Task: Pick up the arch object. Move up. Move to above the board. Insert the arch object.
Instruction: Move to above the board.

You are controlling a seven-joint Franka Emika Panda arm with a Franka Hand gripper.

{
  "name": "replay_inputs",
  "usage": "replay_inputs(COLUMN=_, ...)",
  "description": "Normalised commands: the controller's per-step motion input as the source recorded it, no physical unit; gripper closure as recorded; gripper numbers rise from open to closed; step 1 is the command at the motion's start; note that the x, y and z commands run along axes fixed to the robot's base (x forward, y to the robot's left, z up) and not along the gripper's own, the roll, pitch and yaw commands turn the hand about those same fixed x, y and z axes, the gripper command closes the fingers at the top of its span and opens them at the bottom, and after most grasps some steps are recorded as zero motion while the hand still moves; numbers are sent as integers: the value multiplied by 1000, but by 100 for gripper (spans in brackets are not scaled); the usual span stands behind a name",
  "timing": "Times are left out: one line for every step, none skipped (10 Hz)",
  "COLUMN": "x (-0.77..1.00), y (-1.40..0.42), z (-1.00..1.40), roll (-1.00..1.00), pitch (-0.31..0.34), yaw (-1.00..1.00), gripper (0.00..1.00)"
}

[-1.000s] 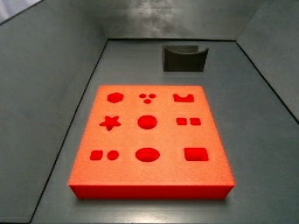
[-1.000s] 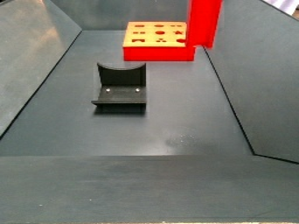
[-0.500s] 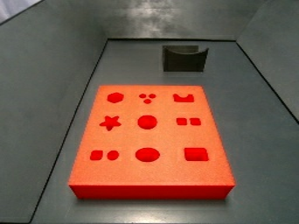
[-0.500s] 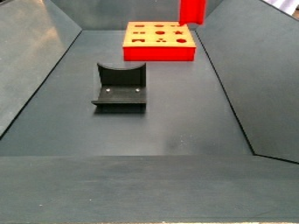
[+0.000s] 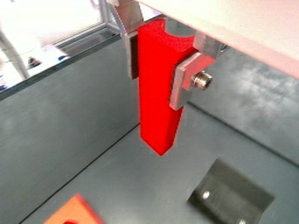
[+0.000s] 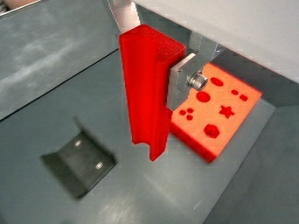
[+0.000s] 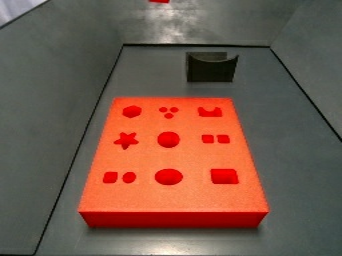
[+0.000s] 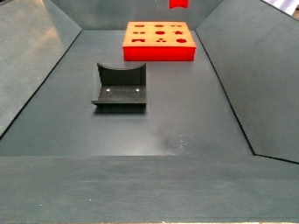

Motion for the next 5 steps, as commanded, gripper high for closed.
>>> replay_inputs(x=68, y=-1000, z=-10, roll=-6, pitch=0, yaw=2, gripper=100)
replay_inputs(x=76, y=-1000, z=-12, roll=-2, pitch=6, yaw=8, gripper=100)
replay_inputs(x=92, y=-1000, z=-12, roll=-7, pitch=13, yaw=3, gripper=100)
replay_inputs(x=102, y=-1000, z=-12, roll=1, pitch=18, yaw=7, gripper=100)
replay_inputs(x=120, y=-1000, z=-14, roll=-1, pitch=25, yaw=9, gripper=100)
